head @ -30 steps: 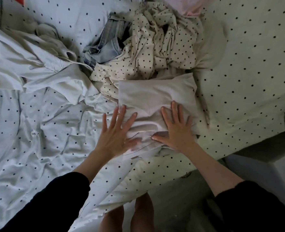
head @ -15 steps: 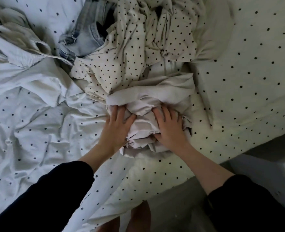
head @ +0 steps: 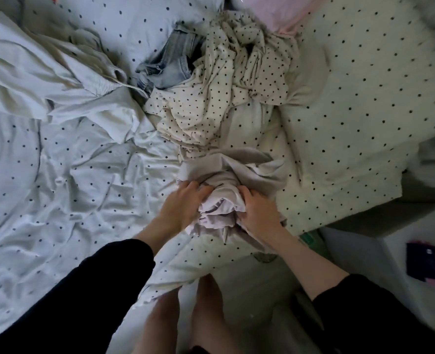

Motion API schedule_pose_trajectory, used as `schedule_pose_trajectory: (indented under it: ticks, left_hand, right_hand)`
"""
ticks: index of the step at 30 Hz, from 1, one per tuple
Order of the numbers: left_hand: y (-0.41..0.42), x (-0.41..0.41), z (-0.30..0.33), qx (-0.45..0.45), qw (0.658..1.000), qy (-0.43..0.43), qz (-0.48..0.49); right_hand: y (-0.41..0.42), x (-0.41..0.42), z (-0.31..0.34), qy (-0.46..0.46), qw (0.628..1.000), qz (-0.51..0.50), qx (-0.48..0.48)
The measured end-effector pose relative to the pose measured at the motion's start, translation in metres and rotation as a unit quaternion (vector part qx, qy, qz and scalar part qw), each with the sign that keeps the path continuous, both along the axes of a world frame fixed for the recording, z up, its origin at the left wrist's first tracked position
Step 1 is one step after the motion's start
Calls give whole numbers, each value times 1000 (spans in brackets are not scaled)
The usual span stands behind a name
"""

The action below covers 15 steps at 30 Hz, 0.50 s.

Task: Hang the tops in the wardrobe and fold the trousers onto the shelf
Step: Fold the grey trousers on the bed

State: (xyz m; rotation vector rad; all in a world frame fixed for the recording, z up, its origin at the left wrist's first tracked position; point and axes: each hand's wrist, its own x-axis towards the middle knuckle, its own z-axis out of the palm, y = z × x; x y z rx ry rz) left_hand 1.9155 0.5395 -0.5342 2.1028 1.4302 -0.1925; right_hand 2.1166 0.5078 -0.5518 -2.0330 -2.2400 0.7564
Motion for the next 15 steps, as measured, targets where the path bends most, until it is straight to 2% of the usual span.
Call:
schedule_pose_trajectory:
  ticks: [5,10,13,15]
  left_hand:
    - [-52,-37,52,-7,998,-16,53]
    - [-56,-110,111,58,988,-24,142]
    - [-77,-157,139,97,973,-29,206]
    - [-111,-202,160,114,956,-21,271]
  right_hand:
    - [-31,-37,53,22,999,36,-12]
    - [-13,-113,119,-1,995,97,25]
    - [-4,-166,149,-4,986,145,77]
    - [-12,-218,168,-11,966,223,132]
